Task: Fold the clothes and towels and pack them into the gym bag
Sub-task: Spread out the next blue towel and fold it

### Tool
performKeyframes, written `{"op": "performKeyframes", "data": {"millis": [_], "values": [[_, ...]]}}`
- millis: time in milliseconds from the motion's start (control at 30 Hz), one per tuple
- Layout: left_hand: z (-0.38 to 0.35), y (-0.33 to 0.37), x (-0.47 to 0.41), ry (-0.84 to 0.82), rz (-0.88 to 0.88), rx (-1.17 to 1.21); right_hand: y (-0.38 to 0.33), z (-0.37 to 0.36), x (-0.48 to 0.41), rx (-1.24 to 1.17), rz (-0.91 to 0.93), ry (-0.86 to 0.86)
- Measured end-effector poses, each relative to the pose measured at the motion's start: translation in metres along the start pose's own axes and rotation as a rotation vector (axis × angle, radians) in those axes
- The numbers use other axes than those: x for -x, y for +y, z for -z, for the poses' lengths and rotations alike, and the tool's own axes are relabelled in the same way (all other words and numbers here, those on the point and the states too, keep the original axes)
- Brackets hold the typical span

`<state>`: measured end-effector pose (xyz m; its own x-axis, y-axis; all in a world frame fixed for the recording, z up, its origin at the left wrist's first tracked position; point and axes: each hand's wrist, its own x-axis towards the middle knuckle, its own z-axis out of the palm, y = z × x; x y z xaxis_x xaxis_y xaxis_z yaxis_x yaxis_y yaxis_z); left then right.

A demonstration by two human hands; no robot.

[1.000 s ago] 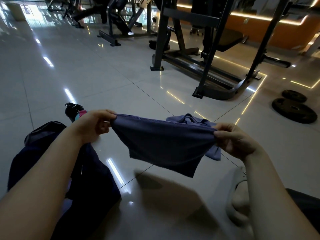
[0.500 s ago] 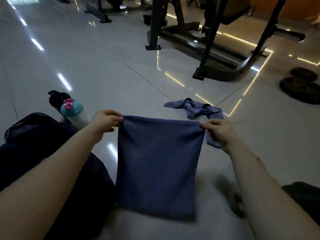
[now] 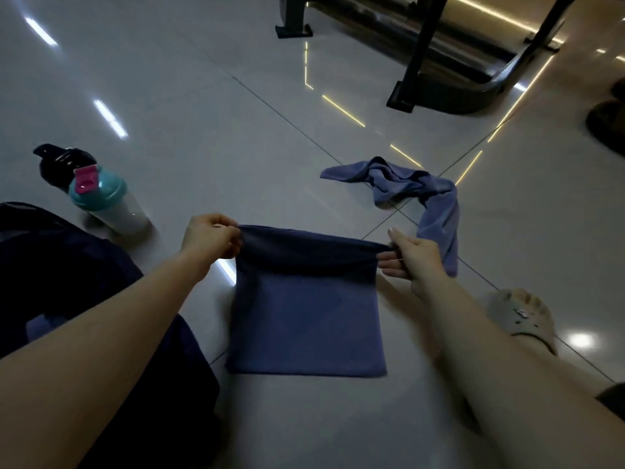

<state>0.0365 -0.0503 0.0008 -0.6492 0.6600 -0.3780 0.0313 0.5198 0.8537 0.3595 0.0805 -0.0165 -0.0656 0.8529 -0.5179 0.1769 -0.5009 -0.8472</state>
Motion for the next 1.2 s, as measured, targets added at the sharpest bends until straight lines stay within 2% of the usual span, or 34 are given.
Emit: {"op": "performKeyframes", "data": {"millis": [133,267,367,467,700,900,1067,1200], "values": [[-0.006,0.005,-0.009,0.007,0.067,0.185,-0.016,-0.014,-0.017,-0.034,-0.115,0.020],[-0.007,-0.002,-0.006,0.101,0.173,0.310,-0.020,-0.019,-0.018,-0.044,-0.178,0.056],[-0.006,-0.017,0.005,0.151,0.198,0.333,-0.010,-0.014,-0.007,-0.064,-0.207,0.086],[-0.006,-0.033,0.019,0.167,0.253,0.353,0.009,-0.006,0.012,-0.065,-0.273,0.048],[0.000,-0.073,0.051,0.139,0.369,0.281,0.046,0.016,0.043,-0.077,-0.436,-0.057],[0.001,-0.093,0.085,-0.017,0.512,0.253,0.071,0.024,0.069,-0.159,-0.405,-0.026],[-0.010,-0.107,0.104,-0.007,0.545,0.167,0.098,0.014,0.090,-0.093,-0.460,-0.037],[-0.019,-0.118,0.110,0.098,0.579,0.157,0.122,0.011,0.102,-0.014,-0.524,-0.023]]}}
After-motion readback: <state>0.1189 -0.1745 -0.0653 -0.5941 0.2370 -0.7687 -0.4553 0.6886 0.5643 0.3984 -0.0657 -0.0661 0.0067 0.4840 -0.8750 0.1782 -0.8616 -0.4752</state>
